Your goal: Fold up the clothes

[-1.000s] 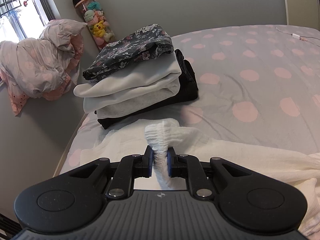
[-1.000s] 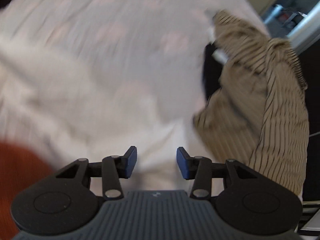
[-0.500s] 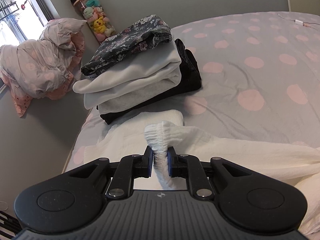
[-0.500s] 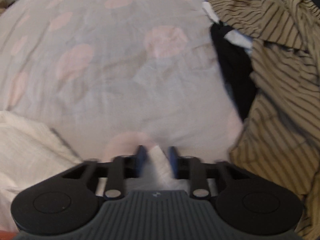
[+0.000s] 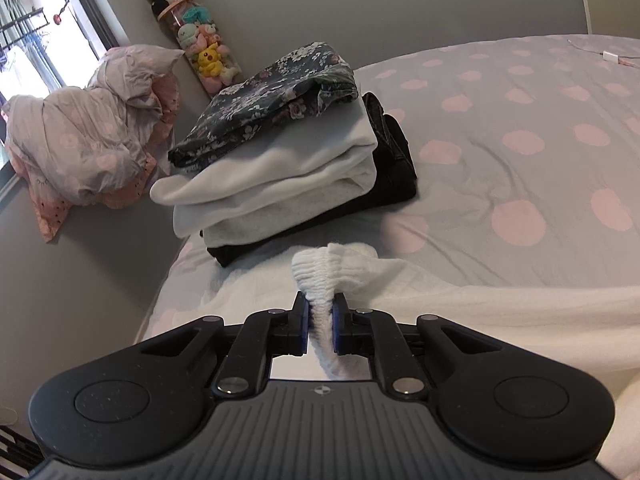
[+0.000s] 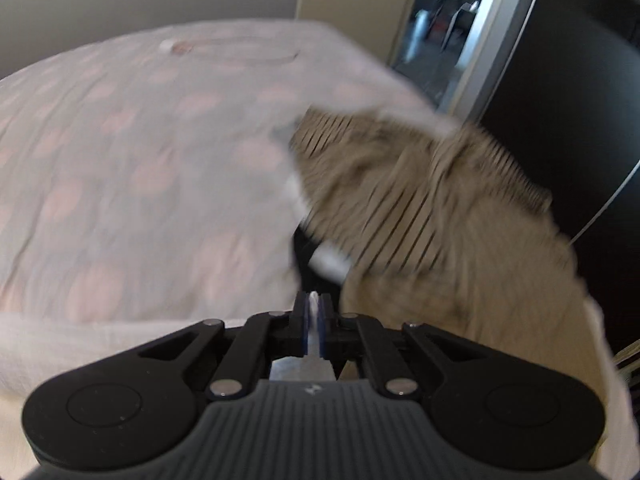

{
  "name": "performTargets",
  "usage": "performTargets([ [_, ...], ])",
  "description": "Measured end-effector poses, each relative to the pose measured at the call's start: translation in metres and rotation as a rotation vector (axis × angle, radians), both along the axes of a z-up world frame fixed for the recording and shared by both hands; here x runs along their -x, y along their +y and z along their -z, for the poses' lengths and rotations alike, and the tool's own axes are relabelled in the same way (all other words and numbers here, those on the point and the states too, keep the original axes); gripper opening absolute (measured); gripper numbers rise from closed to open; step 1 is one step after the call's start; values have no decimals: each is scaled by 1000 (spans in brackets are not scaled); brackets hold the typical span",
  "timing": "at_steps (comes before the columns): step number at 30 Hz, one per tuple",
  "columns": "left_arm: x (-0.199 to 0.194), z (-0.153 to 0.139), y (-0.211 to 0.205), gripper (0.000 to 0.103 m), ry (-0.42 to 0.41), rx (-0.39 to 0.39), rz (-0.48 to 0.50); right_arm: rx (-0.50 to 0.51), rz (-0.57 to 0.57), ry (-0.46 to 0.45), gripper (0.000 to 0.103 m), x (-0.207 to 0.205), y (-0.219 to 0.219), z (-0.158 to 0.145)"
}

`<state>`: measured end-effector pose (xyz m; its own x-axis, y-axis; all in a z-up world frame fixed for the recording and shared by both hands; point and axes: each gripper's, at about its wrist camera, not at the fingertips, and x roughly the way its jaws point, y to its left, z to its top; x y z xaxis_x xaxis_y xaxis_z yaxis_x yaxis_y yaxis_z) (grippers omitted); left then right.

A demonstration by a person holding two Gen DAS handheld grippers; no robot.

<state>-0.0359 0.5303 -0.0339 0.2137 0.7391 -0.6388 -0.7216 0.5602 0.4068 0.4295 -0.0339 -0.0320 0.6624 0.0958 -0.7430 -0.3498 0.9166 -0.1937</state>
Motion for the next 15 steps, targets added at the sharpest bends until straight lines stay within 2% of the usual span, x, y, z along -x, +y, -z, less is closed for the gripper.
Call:
performTargets([
  [4, -21, 3, 11, 12, 10, -34, 9, 31, 19, -103, 5, -30, 27, -17],
  [10, -62, 6, 31, 12, 20, -99, 30, 107, 41, -252, 5, -83, 81, -22],
  [12, -79, 11, 39, 12, 36, -105, 36, 127, 51, -279, 5, -100, 96, -21],
  [15, -103, 26, 50, 12, 75, -86, 50, 165, 52, -264, 5, -123, 119, -8],
])
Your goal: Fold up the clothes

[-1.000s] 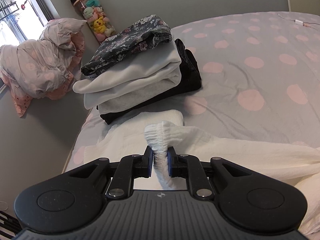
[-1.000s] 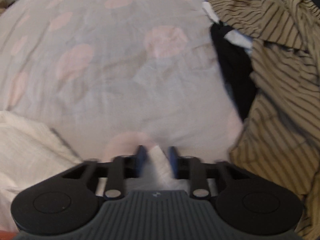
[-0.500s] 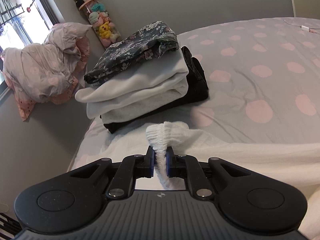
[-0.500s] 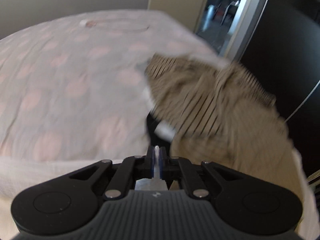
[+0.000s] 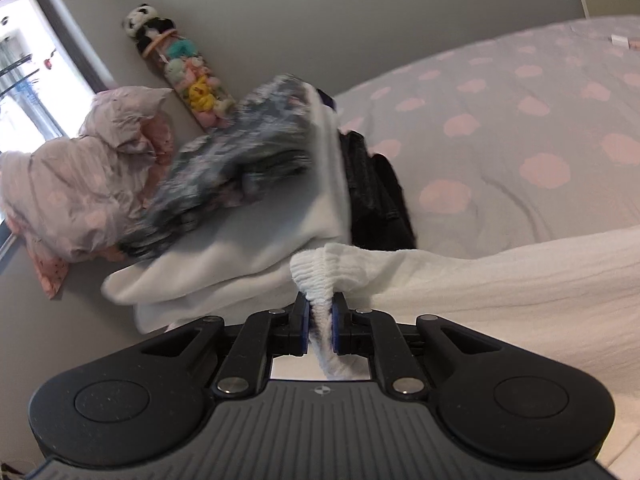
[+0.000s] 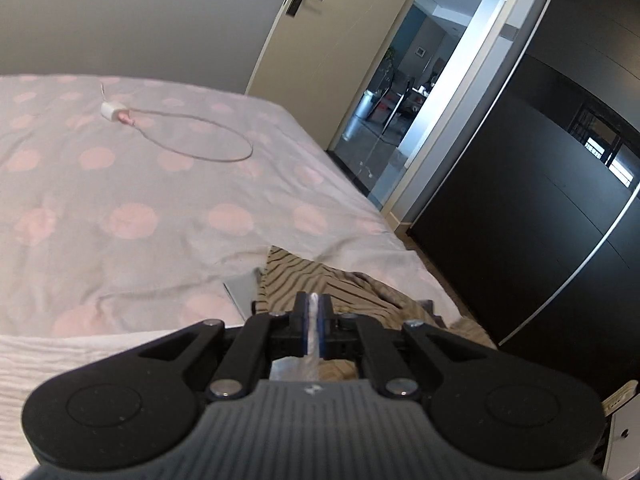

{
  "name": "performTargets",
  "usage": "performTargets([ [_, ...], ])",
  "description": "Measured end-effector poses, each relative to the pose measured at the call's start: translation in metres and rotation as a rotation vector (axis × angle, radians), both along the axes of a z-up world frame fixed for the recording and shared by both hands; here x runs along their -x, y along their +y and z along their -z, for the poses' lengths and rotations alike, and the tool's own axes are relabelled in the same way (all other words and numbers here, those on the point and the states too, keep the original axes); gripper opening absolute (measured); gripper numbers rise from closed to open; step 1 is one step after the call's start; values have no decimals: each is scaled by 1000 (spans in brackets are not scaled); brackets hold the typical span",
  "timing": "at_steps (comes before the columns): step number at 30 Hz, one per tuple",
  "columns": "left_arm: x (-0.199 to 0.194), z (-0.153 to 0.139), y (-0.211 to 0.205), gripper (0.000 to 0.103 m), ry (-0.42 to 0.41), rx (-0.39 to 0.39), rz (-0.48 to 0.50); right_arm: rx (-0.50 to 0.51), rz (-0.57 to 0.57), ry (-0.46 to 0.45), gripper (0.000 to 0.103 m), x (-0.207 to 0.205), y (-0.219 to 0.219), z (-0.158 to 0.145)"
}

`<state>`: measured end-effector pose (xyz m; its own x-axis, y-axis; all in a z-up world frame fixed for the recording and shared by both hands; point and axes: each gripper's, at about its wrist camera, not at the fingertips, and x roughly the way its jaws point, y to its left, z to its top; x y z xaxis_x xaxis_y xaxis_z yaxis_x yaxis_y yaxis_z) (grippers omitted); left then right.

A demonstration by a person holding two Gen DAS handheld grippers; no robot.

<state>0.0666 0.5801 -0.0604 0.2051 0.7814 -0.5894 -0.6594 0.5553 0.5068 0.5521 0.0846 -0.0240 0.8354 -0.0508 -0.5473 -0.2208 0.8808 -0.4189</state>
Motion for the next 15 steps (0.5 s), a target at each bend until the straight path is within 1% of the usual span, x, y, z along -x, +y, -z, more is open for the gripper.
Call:
performTargets([
  [2, -11, 13, 5, 13, 32, 20, 12, 29, -3, 14, 5, -8, 11, 11],
  [5, -18, 30, 10, 21, 70, 68, 38, 60, -10, 53, 6, -14, 20, 30],
  [7, -16, 34, 12, 27, 76, 80, 52, 57, -6, 76, 11, -15, 19, 37],
  [9, -11, 32, 10, 29, 70, 94, 73, 54, 3, 79, 14, -10, 15, 39],
  [10, -7, 29, 8, 34, 66, 96, 83, 54, 9, 77, 15, -6, 12, 38],
  [11, -3, 25, 5, 38, 61, 97, 93, 54, 15, 76, 19, -2, 10, 37],
  [13, 8, 15, -2, 58, 49, 95, 115, 54, 26, 72, 22, 5, 5, 36],
  [15, 19, 4, -9, 60, 45, 93, 140, 42, 21, 81, 22, 15, -1, 33],
])
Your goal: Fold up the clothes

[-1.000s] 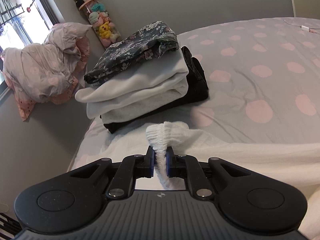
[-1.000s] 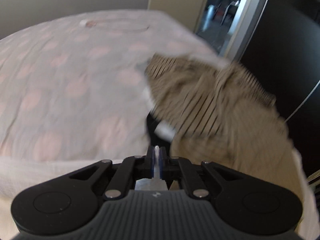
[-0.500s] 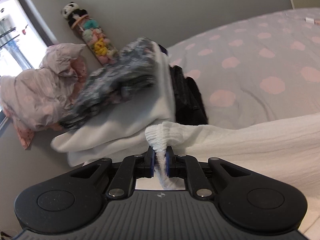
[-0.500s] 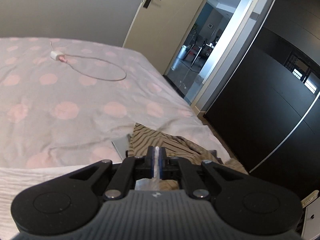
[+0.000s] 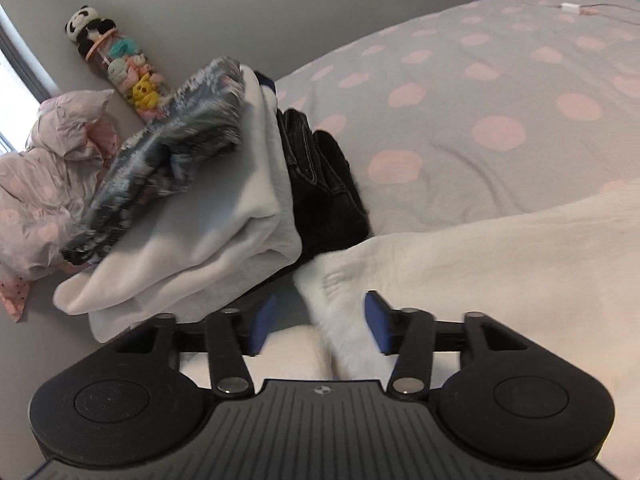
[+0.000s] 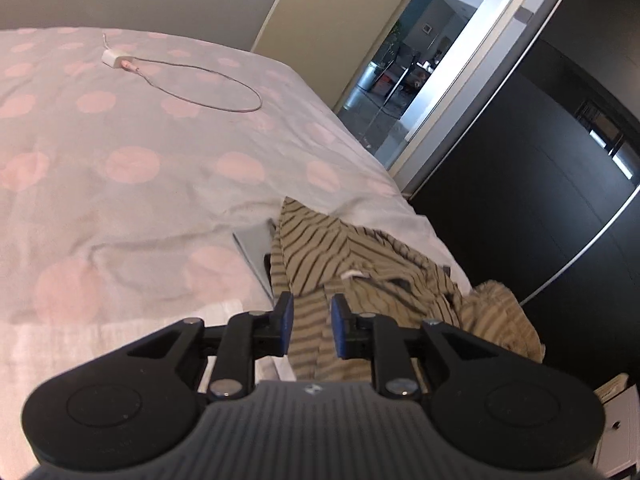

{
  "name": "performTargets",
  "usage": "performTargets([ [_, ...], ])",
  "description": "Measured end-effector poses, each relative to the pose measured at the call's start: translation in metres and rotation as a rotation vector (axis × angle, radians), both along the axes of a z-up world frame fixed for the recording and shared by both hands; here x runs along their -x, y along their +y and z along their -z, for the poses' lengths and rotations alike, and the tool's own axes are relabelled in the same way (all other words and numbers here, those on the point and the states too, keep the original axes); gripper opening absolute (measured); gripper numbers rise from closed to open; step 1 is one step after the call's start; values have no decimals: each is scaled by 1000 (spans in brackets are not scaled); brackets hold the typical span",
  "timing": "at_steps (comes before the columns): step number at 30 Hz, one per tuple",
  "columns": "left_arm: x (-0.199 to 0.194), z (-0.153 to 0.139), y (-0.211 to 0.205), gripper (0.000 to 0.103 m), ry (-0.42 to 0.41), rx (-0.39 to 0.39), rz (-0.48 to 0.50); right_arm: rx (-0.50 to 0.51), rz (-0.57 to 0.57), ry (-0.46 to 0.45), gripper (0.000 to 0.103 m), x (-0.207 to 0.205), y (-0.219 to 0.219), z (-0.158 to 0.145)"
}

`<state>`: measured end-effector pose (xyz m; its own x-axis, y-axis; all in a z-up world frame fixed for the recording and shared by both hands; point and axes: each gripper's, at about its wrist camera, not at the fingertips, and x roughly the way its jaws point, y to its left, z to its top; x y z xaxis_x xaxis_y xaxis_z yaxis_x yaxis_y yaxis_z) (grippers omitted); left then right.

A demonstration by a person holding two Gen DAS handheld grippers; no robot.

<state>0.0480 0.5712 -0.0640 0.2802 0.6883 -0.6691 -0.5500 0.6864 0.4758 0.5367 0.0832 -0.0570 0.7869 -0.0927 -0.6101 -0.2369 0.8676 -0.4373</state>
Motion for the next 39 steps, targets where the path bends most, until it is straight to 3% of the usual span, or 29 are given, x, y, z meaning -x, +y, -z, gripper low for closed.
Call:
performTargets([
  [5, 26, -14, -28, 60, 31, 37, 112, -7, -102, 71, 23, 42, -10, -8],
  [9, 46, -10, -69, 60, 113, 56, 265, 5, -207, 145, 25, 86, -16, -7],
  [17, 76, 28, -158, 60, 298, 107, 599, 72, -357, 261, 35, 170, -43, 9],
  [21, 76, 60, -189, 60, 370, 100, 693, 105, -434, 309, 39, 207, -59, 21],
  [29, 57, 112, -210, 57, 405, 80, 715, 174, -574, 411, 44, 255, -98, 49],
  [32, 50, 115, -210, 40, 401, 61, 692, 209, -630, 432, 56, 266, -109, 62],
  [34, 48, 115, -210, 16, 413, 30, 680, 250, -657, 414, 59, 270, -112, 71],
  [39, 55, 90, -202, 11, 400, -11, 630, 339, -694, 360, 59, 269, -116, 89],
])
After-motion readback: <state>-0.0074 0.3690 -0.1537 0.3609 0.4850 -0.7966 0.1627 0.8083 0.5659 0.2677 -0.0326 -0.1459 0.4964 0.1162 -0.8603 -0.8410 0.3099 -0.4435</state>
